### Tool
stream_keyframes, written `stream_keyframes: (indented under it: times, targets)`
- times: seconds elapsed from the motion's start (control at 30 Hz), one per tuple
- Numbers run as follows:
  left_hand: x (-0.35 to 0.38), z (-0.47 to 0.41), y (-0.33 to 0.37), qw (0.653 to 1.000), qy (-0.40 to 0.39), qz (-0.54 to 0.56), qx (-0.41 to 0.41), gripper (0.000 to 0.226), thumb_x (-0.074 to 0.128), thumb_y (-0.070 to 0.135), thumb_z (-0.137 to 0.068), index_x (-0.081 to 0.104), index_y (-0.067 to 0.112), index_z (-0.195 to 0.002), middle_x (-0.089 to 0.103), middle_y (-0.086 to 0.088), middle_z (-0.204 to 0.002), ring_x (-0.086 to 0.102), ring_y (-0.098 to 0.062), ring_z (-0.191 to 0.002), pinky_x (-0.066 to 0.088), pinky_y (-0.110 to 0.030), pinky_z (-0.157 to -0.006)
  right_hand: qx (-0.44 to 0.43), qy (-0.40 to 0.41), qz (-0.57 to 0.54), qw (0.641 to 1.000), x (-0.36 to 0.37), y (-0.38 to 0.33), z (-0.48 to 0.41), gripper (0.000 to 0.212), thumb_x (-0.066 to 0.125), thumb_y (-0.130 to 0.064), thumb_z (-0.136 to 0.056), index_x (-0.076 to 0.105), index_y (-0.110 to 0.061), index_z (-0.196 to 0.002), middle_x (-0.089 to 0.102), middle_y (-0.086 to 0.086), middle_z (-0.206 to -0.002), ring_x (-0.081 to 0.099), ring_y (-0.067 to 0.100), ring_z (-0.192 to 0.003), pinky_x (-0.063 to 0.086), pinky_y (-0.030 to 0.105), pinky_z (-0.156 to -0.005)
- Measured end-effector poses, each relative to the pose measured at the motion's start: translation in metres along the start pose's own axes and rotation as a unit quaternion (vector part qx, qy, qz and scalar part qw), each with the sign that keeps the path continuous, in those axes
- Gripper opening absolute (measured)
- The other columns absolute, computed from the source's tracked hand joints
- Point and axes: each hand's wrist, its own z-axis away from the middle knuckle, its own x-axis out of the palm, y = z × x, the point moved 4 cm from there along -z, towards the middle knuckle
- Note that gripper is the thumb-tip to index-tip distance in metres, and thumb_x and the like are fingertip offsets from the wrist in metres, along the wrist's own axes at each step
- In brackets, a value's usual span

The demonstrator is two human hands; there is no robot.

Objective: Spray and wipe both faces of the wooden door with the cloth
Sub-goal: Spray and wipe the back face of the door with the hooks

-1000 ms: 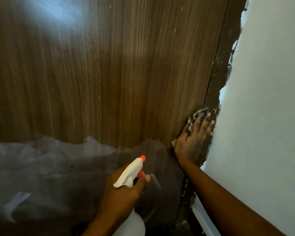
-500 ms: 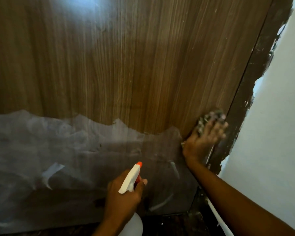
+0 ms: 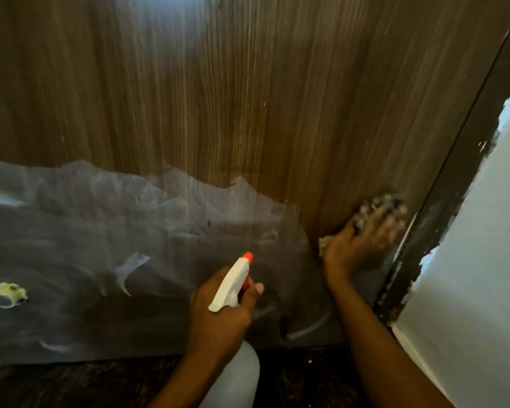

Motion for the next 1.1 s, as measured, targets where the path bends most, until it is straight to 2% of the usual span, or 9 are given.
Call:
stream_keyframes:
  times: [0.17,0.27,0.33,0.43,0.53,0.73,0.83,0.97,1.1]
  targets:
    - [-0.013,0.0,-0.004,1.0,0.0,-0.021,0.008,0.029,0.074,0.018,-0.077,0.051,0.035,-0.074,0.06,0.005,-0.074,0.06,-0.009,-0.07,0.045,-0.003,-0.058,-0.363,-0.097,0.04,0.926,0.029,-0.033,0.092,0.069,0.054,-0.031,-0.091,0.027,-0.021,-0.154,0.015,0.011,-0.164,0.008,0.036,-0.151,-0.004,0.051,-0.122]
    - [-0.019,-0.002,-0.015,1.0,0.006,-0.029,0.004,0.016,0.073,0.023,-0.078,0.06,0.028,-0.086,0.062,0.006,-0.078,0.062,-0.009,-0.072,0.045,-0.004,-0.059,-0.467,-0.163,0.079,0.866,0.027,0.018,0.117,0.08,0.055,-0.028,-0.087,0.017,-0.032,-0.157,0.0,-0.003,-0.167,0.001,0.027,-0.154,-0.001,0.049,-0.123]
    - [-0.021,0.002,-0.023,1.0,0.007,-0.024,-0.018,0.025,0.073,0.03,-0.076,0.065,0.016,-0.096,0.066,-0.001,-0.083,0.066,-0.016,-0.078,0.051,-0.011,-0.065,-0.469,-0.173,0.103,0.86,0.013,0.048,0.112,0.078,0.054,-0.028,-0.082,0.025,-0.027,-0.155,-0.003,-0.003,-0.167,-0.001,0.026,-0.154,-0.002,0.048,-0.123]
    - [-0.028,0.005,-0.021,0.998,0.017,0.014,-0.054,0.019,0.074,0.032,-0.074,0.061,0.029,-0.088,0.066,0.001,-0.083,0.067,-0.019,-0.08,0.057,-0.029,-0.072,-0.294,-0.118,0.107,0.942,0.009,0.029,0.082,0.082,0.059,-0.024,-0.077,0.028,-0.013,-0.152,0.002,0.01,-0.166,0.001,0.036,-0.152,0.0,0.055,-0.122]
    - [-0.049,0.005,-0.008,0.999,0.038,-0.004,-0.036,0.029,0.074,0.026,-0.075,0.047,0.038,-0.075,0.055,0.016,-0.076,0.059,-0.008,-0.072,0.045,-0.014,-0.064,-0.155,-0.028,0.033,0.987,0.021,-0.044,0.069,0.066,0.054,-0.021,-0.086,0.039,-0.008,-0.149,0.025,0.023,-0.159,0.016,0.048,-0.146,0.007,0.064,-0.118]
    - [-0.089,0.006,-0.011,0.994,0.079,-0.071,-0.002,0.026,0.076,0.024,-0.076,0.063,0.023,-0.099,0.057,0.014,-0.08,0.058,-0.008,-0.077,0.048,-0.023,-0.075,-0.483,-0.134,0.069,0.862,0.037,-0.057,0.142,0.072,0.057,-0.033,-0.087,0.031,-0.021,-0.153,0.011,0.006,-0.166,0.004,0.032,-0.153,0.001,0.055,-0.122]
    - [-0.092,0.004,-0.013,0.992,0.103,-0.07,-0.018,0.034,0.075,0.022,-0.078,0.065,0.013,-0.108,0.054,0.013,-0.082,0.055,-0.002,-0.075,0.039,-0.004,-0.066,-0.448,-0.158,0.094,0.875,0.026,-0.024,0.137,0.084,0.061,-0.031,-0.081,0.024,-0.022,-0.155,-0.005,0.002,-0.167,-0.002,0.031,-0.153,0.009,0.057,-0.12]
    - [-0.103,0.007,-0.019,0.993,0.093,-0.028,-0.066,0.022,0.075,0.023,-0.077,0.061,0.029,-0.093,0.057,0.016,-0.08,0.055,-0.001,-0.073,0.043,-0.008,-0.066,-0.273,-0.114,0.114,0.948,0.035,-0.072,0.118,0.109,0.079,-0.021,-0.069,0.014,-0.016,-0.157,0.002,0.014,-0.165,0.002,0.044,-0.15,0.002,0.063,-0.119]
    - [-0.138,0.011,-0.025,0.99,0.11,-0.052,-0.066,0.034,0.076,0.022,-0.076,0.048,0.041,-0.069,0.062,0.01,-0.074,0.064,-0.013,-0.073,0.055,-0.033,-0.071,-0.422,-0.121,0.032,0.898,0.065,-0.173,0.155,0.074,0.06,-0.035,-0.086,0.031,-0.02,-0.153,0.02,0.015,-0.161,0.011,0.041,-0.148,-0.006,0.056,-0.121]
